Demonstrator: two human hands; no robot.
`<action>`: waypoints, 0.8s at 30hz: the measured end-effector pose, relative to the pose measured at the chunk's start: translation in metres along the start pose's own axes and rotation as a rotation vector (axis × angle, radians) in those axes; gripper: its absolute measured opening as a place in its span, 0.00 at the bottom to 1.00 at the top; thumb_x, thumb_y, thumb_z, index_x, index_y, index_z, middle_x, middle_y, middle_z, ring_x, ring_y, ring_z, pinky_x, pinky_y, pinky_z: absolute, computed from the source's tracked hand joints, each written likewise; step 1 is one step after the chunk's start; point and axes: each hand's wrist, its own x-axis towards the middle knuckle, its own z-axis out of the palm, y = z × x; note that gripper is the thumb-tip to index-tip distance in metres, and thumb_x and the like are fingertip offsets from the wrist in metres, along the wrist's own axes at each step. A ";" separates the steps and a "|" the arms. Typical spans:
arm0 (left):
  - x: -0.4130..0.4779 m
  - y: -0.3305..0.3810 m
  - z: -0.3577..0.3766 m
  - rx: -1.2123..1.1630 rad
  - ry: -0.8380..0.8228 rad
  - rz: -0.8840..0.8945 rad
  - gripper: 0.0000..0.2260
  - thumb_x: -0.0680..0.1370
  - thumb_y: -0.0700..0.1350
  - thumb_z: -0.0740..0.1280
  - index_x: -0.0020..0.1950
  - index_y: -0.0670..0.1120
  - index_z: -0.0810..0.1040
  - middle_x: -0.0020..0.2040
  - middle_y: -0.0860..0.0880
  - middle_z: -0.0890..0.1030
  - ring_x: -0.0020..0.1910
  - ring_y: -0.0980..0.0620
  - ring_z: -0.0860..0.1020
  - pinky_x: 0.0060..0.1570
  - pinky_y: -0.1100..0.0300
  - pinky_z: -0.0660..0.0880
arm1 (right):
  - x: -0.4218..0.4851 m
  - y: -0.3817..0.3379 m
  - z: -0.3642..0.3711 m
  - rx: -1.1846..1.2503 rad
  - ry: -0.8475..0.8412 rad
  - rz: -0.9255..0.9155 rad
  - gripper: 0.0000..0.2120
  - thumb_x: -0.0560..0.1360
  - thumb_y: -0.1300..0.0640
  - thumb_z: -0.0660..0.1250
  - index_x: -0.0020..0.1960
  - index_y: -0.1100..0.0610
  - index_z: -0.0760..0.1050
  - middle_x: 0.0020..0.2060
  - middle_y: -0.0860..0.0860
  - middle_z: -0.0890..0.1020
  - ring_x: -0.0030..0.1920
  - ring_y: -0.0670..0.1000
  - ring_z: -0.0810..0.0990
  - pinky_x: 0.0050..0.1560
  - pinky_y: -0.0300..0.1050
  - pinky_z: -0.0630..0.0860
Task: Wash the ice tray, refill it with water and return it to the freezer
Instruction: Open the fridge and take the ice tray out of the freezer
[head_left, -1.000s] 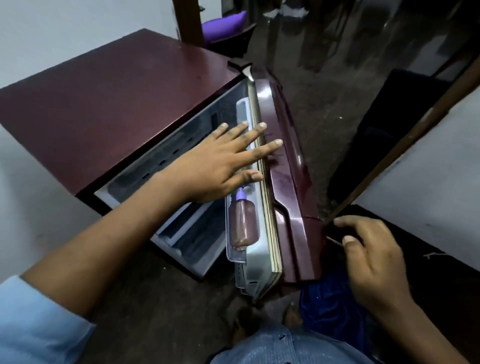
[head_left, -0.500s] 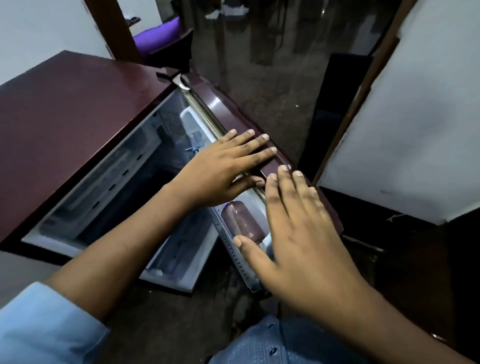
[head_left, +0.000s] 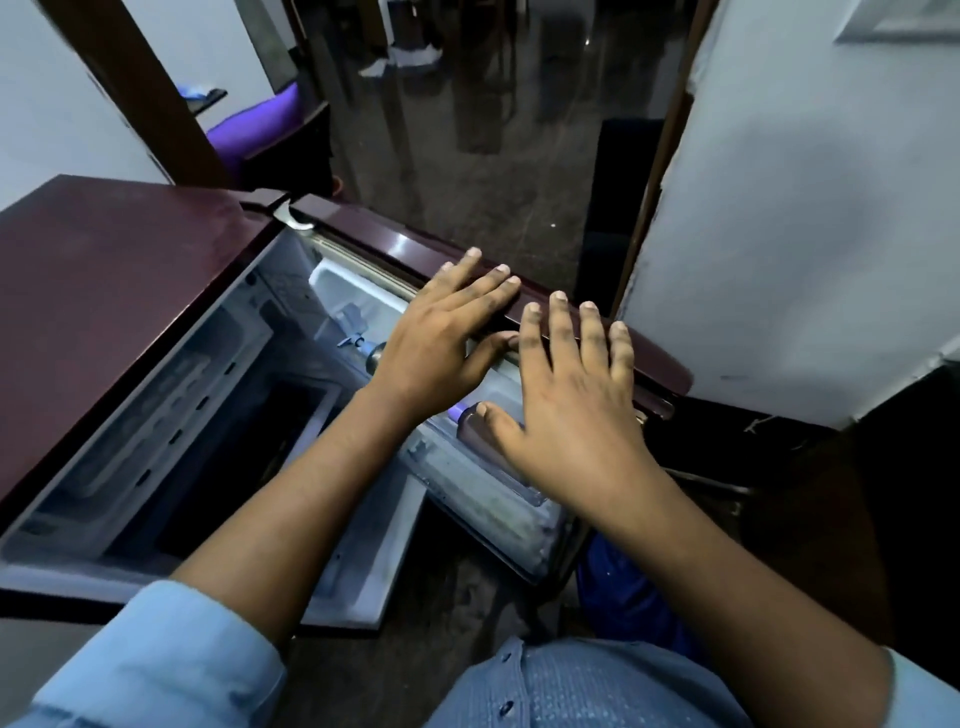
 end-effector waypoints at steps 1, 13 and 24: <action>0.005 0.001 0.004 -0.023 0.001 -0.019 0.24 0.83 0.55 0.66 0.75 0.42 0.79 0.74 0.44 0.79 0.80 0.38 0.68 0.80 0.40 0.63 | 0.005 0.005 0.001 0.002 0.015 0.005 0.47 0.80 0.31 0.57 0.86 0.59 0.44 0.85 0.61 0.46 0.84 0.65 0.44 0.81 0.65 0.38; 0.055 0.013 0.033 0.087 0.051 -0.149 0.26 0.81 0.60 0.64 0.72 0.45 0.81 0.72 0.46 0.81 0.74 0.41 0.77 0.74 0.44 0.71 | 0.058 0.060 0.007 0.016 0.098 0.018 0.43 0.79 0.46 0.63 0.86 0.58 0.45 0.86 0.56 0.49 0.85 0.59 0.45 0.83 0.60 0.39; 0.096 0.015 0.064 0.187 0.057 -0.232 0.23 0.82 0.57 0.71 0.71 0.44 0.81 0.71 0.45 0.82 0.73 0.39 0.77 0.72 0.41 0.74 | 0.107 0.109 0.008 0.092 0.099 -0.038 0.41 0.80 0.51 0.62 0.86 0.58 0.46 0.86 0.55 0.45 0.85 0.58 0.38 0.82 0.58 0.34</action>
